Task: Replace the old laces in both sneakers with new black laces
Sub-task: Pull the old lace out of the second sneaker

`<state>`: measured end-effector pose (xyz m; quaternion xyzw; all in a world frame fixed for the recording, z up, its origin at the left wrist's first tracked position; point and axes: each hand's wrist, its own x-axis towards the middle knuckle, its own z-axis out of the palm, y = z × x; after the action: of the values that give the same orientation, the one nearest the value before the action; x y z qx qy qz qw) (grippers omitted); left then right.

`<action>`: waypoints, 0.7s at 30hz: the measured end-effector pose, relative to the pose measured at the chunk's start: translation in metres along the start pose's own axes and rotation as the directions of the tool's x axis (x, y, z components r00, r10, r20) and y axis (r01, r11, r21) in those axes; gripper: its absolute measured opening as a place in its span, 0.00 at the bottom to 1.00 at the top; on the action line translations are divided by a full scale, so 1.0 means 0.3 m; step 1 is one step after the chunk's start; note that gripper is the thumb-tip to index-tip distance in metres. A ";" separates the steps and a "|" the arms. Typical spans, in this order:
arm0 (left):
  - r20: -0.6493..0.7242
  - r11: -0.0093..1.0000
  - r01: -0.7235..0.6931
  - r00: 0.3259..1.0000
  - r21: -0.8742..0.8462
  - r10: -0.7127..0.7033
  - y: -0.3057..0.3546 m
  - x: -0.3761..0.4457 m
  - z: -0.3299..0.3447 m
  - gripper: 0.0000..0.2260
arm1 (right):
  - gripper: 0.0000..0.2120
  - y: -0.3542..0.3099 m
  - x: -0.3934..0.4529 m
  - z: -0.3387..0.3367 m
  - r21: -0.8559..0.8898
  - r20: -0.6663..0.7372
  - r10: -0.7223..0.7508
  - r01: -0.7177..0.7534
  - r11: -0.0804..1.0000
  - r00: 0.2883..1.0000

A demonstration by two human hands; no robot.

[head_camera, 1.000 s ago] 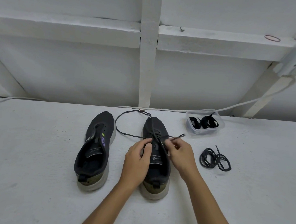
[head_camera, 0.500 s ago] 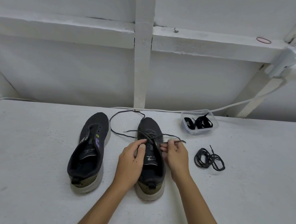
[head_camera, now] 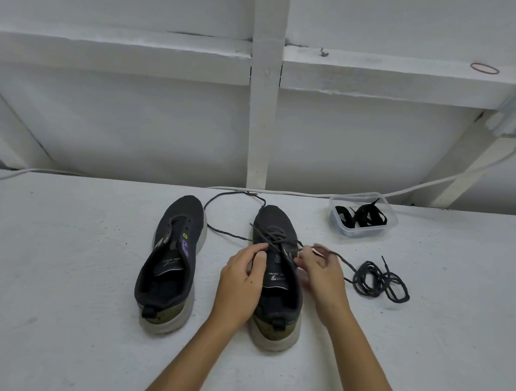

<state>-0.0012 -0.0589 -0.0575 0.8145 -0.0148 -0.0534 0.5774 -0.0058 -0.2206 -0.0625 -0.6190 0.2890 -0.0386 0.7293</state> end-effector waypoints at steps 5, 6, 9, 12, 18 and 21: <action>-0.005 1.000 0.000 1.000 0.016 0.000 0.004 0.001 0.004 0.10 | 0.02 -0.029 0.010 -0.003 -0.355 0.203 -0.107 0.175 0.919 0.973; -0.004 1.000 0.002 1.000 0.015 -0.002 0.004 0.002 0.003 0.11 | 0.03 -0.033 0.016 0.006 -0.378 0.179 -0.119 0.180 0.908 0.977; 0.007 1.000 0.011 1.000 0.015 -0.011 -0.003 0.004 -0.001 0.12 | 0.08 -0.042 0.027 0.034 -0.178 -0.045 -0.017 0.009 0.984 0.999; 0.005 1.000 0.005 1.000 0.017 -0.005 -0.005 0.003 -0.001 0.12 | 0.11 -0.026 0.015 0.023 -0.142 0.015 0.019 -0.017 0.990 1.000; -0.005 1.000 -0.019 1.000 0.023 0.019 -0.002 0.002 0.001 0.12 | 0.08 -0.044 0.010 0.012 -0.370 0.175 -0.157 0.212 0.904 0.972; -0.007 1.000 -0.010 1.000 0.018 0.011 -0.002 0.005 -0.003 0.12 | 0.09 -0.057 0.015 0.032 -0.118 -0.055 -0.015 0.009 0.993 0.998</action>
<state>0.0003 -0.0581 -0.0578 0.8198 -0.0174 -0.0472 0.5704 0.0076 -0.2179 -0.0476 -0.6614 0.3072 -0.0430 0.6829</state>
